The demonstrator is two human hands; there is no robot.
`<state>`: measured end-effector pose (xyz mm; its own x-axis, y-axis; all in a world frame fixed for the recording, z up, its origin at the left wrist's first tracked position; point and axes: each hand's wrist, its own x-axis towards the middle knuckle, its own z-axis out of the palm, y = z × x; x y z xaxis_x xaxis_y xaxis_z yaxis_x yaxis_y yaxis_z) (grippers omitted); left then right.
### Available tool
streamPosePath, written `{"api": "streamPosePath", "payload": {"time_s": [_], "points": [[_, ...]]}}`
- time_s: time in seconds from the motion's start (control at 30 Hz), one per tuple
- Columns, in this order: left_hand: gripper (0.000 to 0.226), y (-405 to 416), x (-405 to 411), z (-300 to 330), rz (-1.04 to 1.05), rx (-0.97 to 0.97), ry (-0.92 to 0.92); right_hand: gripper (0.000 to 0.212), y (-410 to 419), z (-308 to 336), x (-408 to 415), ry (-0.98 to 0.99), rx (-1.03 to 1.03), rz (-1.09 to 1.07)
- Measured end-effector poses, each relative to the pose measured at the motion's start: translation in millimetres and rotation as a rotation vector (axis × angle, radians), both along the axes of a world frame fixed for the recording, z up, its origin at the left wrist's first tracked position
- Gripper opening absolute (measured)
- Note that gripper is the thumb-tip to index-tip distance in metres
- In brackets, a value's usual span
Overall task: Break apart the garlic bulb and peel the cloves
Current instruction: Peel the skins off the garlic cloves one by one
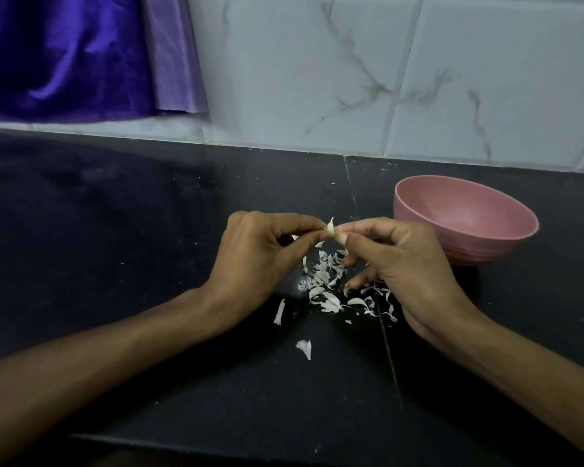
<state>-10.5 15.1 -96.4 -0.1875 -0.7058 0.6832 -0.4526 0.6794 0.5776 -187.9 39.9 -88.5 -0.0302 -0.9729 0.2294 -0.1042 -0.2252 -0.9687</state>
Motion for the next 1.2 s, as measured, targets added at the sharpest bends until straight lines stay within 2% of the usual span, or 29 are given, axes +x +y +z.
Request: {"api": "streamPosePath", "payload": {"time_s": [0.2, 0.43, 0.67, 0.9, 1.03, 1.2], "points": [[0.014, 1, -3, 1, -0.055, 0.049, -0.032, 0.006, -2, -2, 0, 0.015, -0.01, -0.021], [0.008, 1, -2, 2, -0.121, 0.256, 0.042, 0.006, -3, -3, 0, 0.033, -0.015, -0.026], [0.012, 0, -5, 8, -0.283, 0.618, 0.323, 0.003, -2, -1, -1, 0.039, -0.007, -0.011], [0.014, -2, -6, 11, -0.352, 0.827, 0.448, 0.007, -1, 2, 0, 0.016, 0.02, 0.026], [0.016, -3, -4, 12, -0.392, 0.877, 0.442, 0.008, 0, 3, -1, -0.002, 0.037, 0.046], [0.023, -2, 0, 13, -0.402, 0.806, 0.378, 0.006, 1, 3, -4, 0.077, -0.01, 0.026]]}}
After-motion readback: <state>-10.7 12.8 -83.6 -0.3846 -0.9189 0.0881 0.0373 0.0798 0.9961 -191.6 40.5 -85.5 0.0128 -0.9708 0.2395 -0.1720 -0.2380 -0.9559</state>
